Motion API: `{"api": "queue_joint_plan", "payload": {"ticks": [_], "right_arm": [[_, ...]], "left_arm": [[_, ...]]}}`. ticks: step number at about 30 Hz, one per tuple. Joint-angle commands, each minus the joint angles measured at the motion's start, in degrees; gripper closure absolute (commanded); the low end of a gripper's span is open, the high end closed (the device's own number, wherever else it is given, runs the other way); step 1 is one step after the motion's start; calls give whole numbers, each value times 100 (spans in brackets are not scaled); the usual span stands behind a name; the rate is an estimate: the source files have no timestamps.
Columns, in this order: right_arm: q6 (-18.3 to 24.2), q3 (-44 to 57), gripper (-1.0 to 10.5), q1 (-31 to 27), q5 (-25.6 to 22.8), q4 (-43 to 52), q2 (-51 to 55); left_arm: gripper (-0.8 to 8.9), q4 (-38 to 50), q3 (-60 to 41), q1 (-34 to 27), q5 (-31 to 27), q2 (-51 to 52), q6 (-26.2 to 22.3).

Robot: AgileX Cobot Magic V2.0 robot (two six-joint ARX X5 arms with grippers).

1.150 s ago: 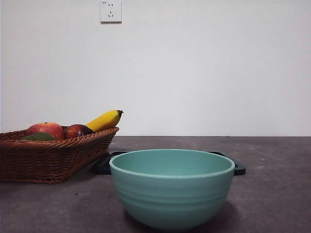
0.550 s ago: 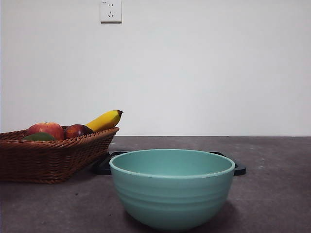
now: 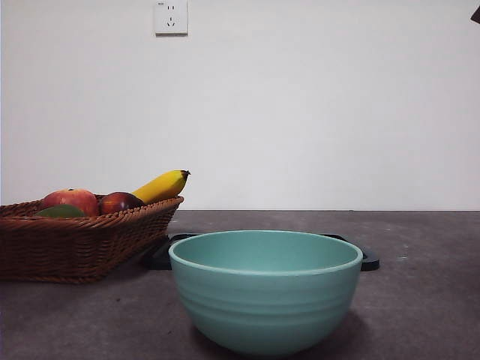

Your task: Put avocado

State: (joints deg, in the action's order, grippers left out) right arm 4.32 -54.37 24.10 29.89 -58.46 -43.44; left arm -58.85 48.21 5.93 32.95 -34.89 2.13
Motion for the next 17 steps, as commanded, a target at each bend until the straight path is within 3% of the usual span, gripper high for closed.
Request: {"api": "queue_joint_plan", "payload": {"ticks": [1, 8, 17], "right_arm": [[24, -109, 572, 42, 9, 35, -33], [13, -109, 572, 42, 9, 35, -33], [-39, -109, 572, 42, 9, 59, -33]], "left_arm": [[399, 195, 105, 22, -42, -83, 48], [408, 492, 304, 109, -546, -612, 46], [409, 1064, 964, 426, -1462, -2129, 17]]}}
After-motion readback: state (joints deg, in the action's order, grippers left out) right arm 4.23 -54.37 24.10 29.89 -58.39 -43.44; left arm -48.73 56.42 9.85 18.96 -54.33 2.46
